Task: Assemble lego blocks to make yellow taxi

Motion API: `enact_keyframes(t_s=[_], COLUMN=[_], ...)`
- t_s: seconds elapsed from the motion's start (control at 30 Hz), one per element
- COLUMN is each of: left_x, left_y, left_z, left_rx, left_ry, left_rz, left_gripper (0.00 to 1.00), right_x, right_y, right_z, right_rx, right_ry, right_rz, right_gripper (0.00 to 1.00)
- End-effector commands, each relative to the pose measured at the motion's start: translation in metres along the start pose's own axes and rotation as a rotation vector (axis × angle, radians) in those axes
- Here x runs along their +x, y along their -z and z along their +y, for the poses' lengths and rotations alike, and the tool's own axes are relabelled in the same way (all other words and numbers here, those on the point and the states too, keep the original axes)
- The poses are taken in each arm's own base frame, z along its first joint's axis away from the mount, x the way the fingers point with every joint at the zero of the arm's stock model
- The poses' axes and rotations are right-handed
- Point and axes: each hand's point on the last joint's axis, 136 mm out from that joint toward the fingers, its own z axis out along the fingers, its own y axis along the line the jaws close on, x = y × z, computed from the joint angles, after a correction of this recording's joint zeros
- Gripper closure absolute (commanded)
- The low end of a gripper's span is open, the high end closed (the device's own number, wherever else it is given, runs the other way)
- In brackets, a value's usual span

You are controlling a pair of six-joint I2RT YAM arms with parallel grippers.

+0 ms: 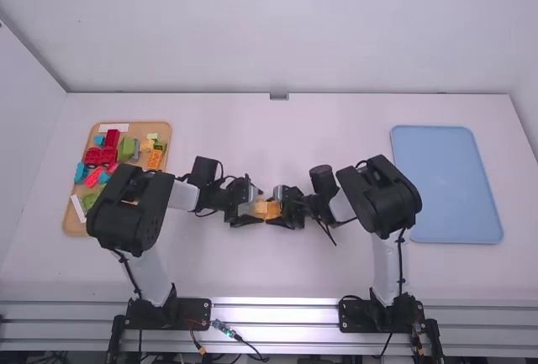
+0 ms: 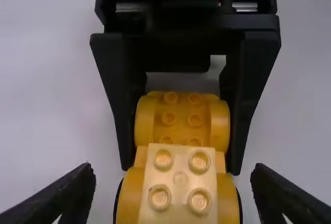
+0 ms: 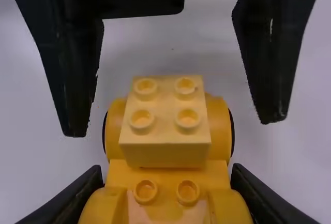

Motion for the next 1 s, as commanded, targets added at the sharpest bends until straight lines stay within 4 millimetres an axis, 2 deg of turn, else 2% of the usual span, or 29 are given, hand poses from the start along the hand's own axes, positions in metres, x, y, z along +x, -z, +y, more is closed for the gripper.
enact_keyframes(t_s=[0.0, 0.1, 0.17, 0.2, 0.23, 0.27, 0.57, 0.77, 0.97], left_x=[-0.013, -0.035, -0.042, -0.043, -0.042, -0.039, -0.026, -0.009, -0.001], left_y=[0.012, 0.030, 0.037, 0.039, 0.040, 0.039, 0.017, 0.005, -0.004], left_z=[0.008, 0.011, 0.011, 0.011, 0.012, 0.011, -0.007, -0.002, -0.010], left_rx=[-0.022, -0.023, -0.025, -0.029, -0.033, -0.035, 0.021, 0.005, 0.028], left_ry=[0.008, 0.009, -0.002, -0.010, -0.013, -0.005, 0.005, 0.071, 0.097], left_rz=[-0.035, -0.100, -0.122, -0.120, -0.114, -0.100, -0.062, 0.001, 0.051], left_gripper=[0.13, 0.12, 0.20, 0.33, 0.93, 0.98, 0.98, 0.98, 0.98], right_x=[0.029, 0.029, 0.029, 0.030, 0.029, 0.030, 0.028, 0.028, 0.028], right_y=[0.000, 0.000, 0.000, 0.000, -0.001, -0.001, -0.001, -0.001, -0.001], right_z=[0.005, 0.004, 0.004, 0.004, 0.004, 0.003, 0.002, 0.002, 0.002], right_rx=[0.038, 0.036, 0.034, 0.032, 0.029, 0.026, 0.022, 0.021, 0.022], right_ry=[-0.038, -0.042, -0.044, -0.047, -0.050, -0.055, -0.056, -0.057, -0.056], right_rz=[0.101, 0.103, 0.103, 0.105, 0.107, 0.110, 0.104, 0.105, 0.105], right_gripper=[0.62, 0.62, 0.62, 0.62, 0.62, 0.62, 0.61, 0.60, 0.61])
